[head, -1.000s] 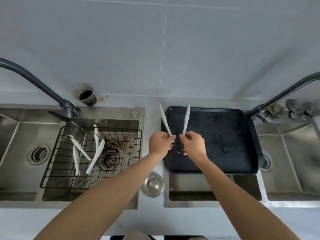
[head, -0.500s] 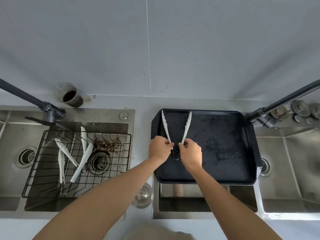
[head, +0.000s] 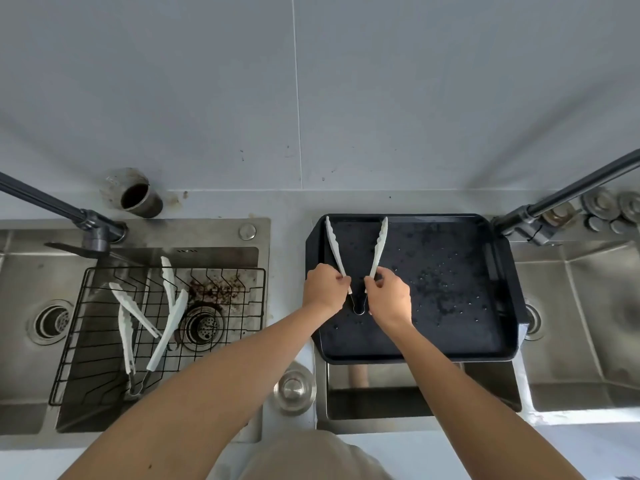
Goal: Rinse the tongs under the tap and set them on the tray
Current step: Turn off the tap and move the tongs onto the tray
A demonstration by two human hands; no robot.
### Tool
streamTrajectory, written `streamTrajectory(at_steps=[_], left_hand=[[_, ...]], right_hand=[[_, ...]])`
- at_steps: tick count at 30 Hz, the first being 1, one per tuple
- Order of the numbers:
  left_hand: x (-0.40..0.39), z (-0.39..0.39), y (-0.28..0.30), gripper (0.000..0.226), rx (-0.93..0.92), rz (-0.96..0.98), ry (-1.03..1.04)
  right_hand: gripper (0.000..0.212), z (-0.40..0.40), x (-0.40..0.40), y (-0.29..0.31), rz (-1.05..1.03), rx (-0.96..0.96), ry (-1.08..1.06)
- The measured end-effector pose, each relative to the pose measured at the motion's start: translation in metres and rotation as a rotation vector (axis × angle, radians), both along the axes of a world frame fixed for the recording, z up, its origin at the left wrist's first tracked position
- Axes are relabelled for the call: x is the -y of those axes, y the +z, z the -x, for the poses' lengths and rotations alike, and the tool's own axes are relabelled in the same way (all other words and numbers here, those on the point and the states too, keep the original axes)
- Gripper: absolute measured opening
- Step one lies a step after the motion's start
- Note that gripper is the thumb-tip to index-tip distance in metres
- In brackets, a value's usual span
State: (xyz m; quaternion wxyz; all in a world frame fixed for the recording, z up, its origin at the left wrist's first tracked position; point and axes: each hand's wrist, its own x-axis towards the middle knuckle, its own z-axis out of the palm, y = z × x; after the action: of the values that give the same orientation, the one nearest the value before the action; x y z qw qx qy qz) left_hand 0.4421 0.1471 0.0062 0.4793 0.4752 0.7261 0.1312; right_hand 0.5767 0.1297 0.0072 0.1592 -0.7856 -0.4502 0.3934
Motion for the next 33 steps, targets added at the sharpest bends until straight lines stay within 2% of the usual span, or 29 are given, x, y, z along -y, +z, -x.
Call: streamTrajectory(at_steps=[6,8,11,15,19,21,29,31,33], left_hand=[[0.005,0.011,0.015,0.027,0.12,0.039,0.019],[0.009,0.02,0.019,0.024,0.169,0.034,0.028],[0.013,0.041,0.027,0.023,0.209,0.024,0.094],[0.019,0.086,0.033,0.042,0.168,-0.048,0.154],[0.036,0.144,0.03,0.057,0.125,-0.085,0.213],[0.048,0.178,0.028,0.062,0.079,-0.087,0.259],[0.108,0.304,0.004,0.038,-0.138,-0.006,0.52],[0.117,0.325,-0.004,0.045,-0.138,0.058,0.567],[0.125,0.34,-0.013,0.04,-0.128,0.093,0.599]], right_hand=[[0.027,-0.001,0.005,0.006,0.027,-0.009,-0.049],[0.042,-0.002,0.009,0.011,0.019,0.022,-0.051],[0.044,0.004,0.012,0.023,-0.06,0.104,-0.007],[0.049,0.041,0.011,0.04,-0.146,0.132,0.149],[0.052,0.106,0.014,0.043,-0.14,0.029,0.251],[0.053,0.141,0.02,0.04,-0.105,-0.02,0.312],[0.031,0.281,0.056,0.007,0.142,-0.121,0.444],[0.03,0.308,0.065,-0.003,0.218,-0.14,0.467],[0.03,0.33,0.073,-0.012,0.3,-0.154,0.472]])
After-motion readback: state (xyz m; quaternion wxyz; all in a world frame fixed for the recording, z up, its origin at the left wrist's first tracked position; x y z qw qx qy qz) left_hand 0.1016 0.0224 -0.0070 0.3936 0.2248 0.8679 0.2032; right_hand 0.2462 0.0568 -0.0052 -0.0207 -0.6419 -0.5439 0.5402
